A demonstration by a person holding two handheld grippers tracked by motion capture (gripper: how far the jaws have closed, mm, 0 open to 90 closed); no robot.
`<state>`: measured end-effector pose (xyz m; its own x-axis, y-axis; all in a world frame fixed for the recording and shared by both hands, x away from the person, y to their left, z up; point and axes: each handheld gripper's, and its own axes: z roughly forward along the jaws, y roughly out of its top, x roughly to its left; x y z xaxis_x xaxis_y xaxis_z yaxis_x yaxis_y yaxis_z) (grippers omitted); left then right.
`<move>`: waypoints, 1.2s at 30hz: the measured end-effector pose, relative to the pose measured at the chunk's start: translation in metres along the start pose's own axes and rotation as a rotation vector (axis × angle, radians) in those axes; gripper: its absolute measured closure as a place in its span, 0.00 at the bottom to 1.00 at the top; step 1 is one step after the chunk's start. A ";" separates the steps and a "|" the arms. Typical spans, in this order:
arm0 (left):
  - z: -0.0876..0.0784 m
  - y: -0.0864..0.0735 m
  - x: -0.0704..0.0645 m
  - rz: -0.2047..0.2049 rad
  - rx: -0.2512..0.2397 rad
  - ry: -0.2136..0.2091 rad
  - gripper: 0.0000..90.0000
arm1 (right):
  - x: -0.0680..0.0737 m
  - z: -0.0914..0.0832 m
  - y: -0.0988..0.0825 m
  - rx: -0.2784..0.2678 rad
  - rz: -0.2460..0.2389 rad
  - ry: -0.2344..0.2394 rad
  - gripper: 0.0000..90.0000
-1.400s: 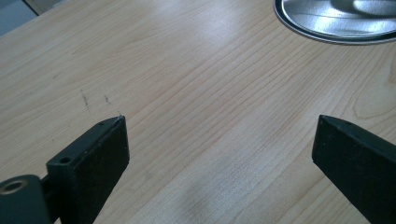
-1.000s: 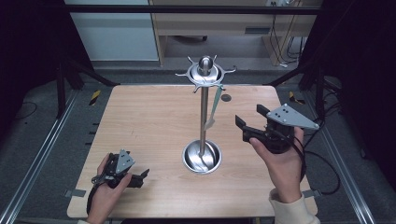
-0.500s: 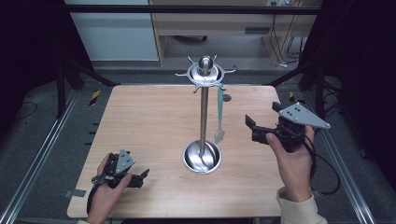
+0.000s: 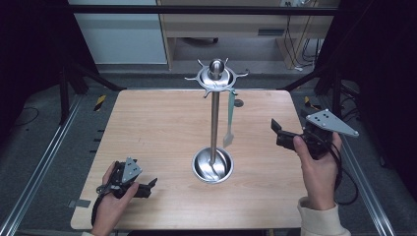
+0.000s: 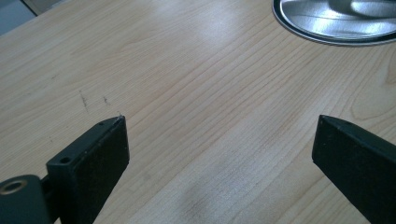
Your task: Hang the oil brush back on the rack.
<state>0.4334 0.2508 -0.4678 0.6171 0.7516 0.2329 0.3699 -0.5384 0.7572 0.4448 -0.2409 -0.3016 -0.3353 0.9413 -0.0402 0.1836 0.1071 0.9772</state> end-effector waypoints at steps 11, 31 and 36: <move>0.000 0.000 0.000 -0.002 -0.003 -0.002 0.04 | -0.014 0.011 -0.018 0.055 0.008 -0.035 0.10; -0.001 0.000 0.000 -0.005 -0.015 -0.006 0.04 | -0.012 0.038 -0.051 0.177 -0.018 -0.006 0.10; -0.001 0.000 0.000 -0.005 -0.014 -0.005 0.04 | -0.008 0.046 -0.060 0.214 -0.026 0.012 0.10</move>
<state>0.4331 0.2508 -0.4670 0.6186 0.7524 0.2263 0.3629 -0.5291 0.7670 0.4788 -0.2404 -0.3699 -0.3533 0.9335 -0.0607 0.3662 0.1978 0.9093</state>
